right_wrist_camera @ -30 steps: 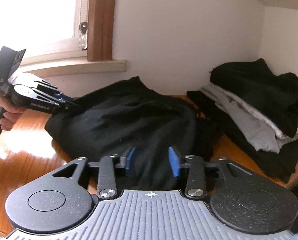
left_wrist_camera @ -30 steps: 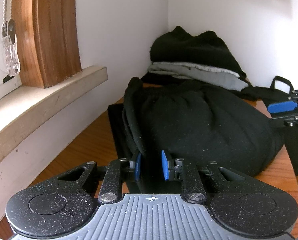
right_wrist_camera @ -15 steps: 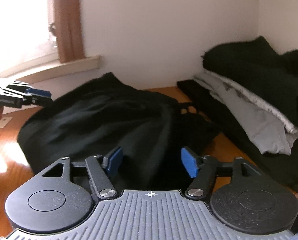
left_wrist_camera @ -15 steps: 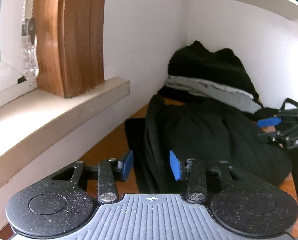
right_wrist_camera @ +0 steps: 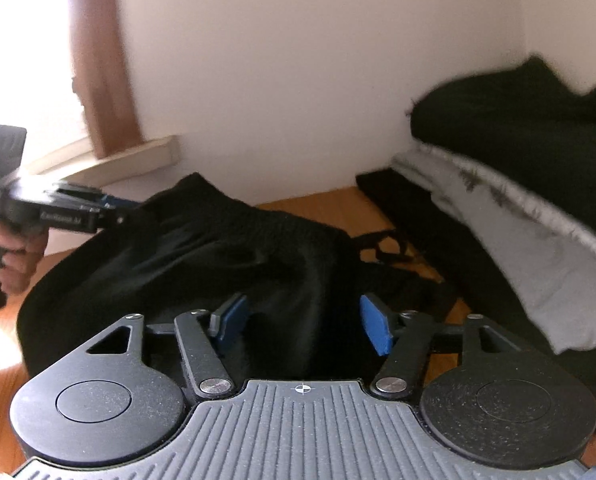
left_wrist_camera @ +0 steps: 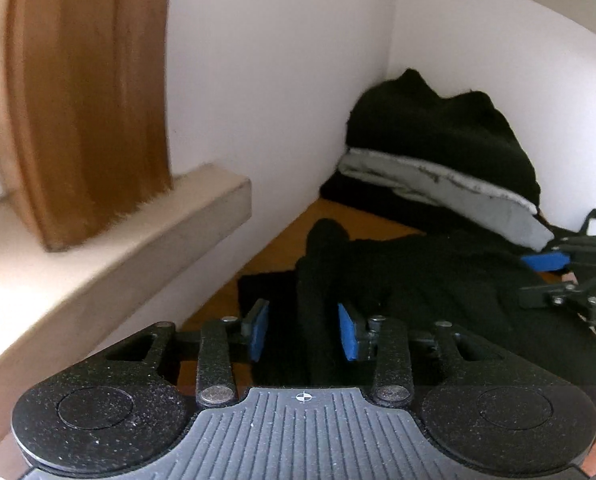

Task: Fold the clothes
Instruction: 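Grasp the folded black garment with the left tool while the right tool grasps beside it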

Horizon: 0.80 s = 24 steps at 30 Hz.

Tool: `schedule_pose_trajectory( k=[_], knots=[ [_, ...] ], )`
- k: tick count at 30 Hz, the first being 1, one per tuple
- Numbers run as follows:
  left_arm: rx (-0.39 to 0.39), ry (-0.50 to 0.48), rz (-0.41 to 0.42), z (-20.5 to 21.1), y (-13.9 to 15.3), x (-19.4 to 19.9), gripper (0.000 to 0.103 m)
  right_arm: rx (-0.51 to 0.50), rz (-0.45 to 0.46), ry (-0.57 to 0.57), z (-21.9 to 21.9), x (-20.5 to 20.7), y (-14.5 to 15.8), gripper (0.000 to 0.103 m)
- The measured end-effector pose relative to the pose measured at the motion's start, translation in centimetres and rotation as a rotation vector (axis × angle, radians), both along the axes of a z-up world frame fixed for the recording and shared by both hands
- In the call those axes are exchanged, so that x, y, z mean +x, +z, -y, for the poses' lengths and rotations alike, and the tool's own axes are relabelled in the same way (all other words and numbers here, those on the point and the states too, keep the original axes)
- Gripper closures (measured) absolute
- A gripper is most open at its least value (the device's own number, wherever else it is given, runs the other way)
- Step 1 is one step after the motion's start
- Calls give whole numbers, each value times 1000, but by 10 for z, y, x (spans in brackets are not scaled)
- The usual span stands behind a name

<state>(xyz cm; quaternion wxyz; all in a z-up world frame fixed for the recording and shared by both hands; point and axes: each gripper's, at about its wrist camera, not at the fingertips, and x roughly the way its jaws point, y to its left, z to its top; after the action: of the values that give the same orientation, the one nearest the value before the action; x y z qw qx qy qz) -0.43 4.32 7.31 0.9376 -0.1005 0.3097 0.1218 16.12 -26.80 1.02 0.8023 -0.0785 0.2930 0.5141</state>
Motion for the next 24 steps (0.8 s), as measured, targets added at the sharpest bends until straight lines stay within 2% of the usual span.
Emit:
schedule_pose_trajectory(
  k=[2, 3, 4, 5, 6, 9, 10, 13, 14, 16, 17, 18, 19, 21, 23, 24],
  knots=[
    [-19, -18, -9, -2, -7, 4, 79, 1, -56, 26, -6, 8, -6, 44],
    [-19, -27, -15, -2, -9, 6, 82, 6, -63, 35, -7, 9, -7, 63],
    [-11, -39, -15, -1, -11, 7, 91, 16, -46, 38, -7, 7, -7, 77],
    [-1, -48, 7, 2, -7, 5, 94, 33, -29, 41, -4, 5, -5, 91],
    [9, -55, 35, 5, -2, 2, 95, 58, -12, 39, 0, 3, -1, 95],
    [15, -59, 155, 14, 23, -8, 96, 171, 78, 42, 18, -7, 20, 96],
    [35, -52, 167, 16, 30, -6, 96, 190, 126, 34, 21, -11, 28, 96],
    [122, -20, 155, 20, 45, 9, 94, 184, 200, 0, 16, -8, 35, 96],
    [141, -1, 107, 18, 39, 18, 89, 172, 193, -22, 11, -1, 31, 96],
    [165, 35, 10, 14, 21, 32, 86, 108, 139, -67, 2, 17, 15, 88],
    [169, 44, -12, 13, 13, 32, 77, 78, 108, -86, 0, 25, 6, 78],
    [174, 53, -35, 13, 5, 31, 68, 58, 80, -102, 3, 29, 0, 72],
    [179, 58, -33, 14, 2, 26, 55, 51, 62, -111, 8, 32, -5, 70],
    [176, 48, -42, 16, -3, 17, 49, 62, 47, -122, 23, 32, -9, 48],
    [169, 31, -70, 16, -6, 12, 44, 64, 21, -147, 35, 33, -13, 35],
    [170, 22, -81, 16, -8, 11, 43, 68, -8, -141, 40, 36, -16, 33]
  ],
)
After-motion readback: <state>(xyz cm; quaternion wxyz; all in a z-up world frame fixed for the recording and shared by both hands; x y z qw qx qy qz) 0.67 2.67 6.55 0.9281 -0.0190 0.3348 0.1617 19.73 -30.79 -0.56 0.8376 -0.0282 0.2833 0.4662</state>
